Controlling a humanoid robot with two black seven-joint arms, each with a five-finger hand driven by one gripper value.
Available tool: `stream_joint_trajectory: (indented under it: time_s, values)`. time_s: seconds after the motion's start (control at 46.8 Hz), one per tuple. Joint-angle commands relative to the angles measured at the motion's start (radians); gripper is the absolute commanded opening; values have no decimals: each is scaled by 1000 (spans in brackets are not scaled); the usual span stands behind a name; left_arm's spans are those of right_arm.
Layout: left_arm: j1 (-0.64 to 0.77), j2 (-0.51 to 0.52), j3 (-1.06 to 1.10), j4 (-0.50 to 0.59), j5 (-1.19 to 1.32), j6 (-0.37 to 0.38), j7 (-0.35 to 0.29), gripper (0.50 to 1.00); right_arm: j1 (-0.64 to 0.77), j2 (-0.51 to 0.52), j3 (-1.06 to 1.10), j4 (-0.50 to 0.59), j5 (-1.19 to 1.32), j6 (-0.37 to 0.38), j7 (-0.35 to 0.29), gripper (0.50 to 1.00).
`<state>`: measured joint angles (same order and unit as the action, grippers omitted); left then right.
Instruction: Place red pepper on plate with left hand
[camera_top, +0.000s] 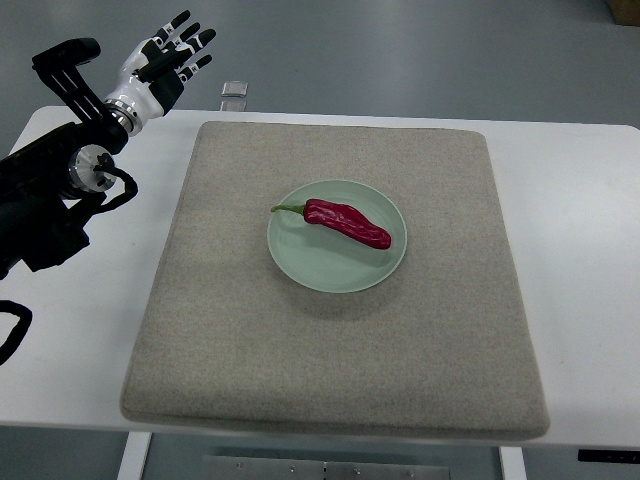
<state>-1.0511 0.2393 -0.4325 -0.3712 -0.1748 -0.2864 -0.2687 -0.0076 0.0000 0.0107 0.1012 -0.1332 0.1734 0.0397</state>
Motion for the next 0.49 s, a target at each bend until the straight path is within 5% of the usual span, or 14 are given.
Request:
stream_joint_trajectory:
  time_s: [0.0, 0.47]
  values:
    - [-1, 0, 0, 0, 0, 1, 0, 962, 0, 0, 0, 0, 1, 0, 0, 928]
    - [0, -14, 0, 3, 0, 10, -1, 962, -5, 0, 0, 48, -6, 25, 6, 928]
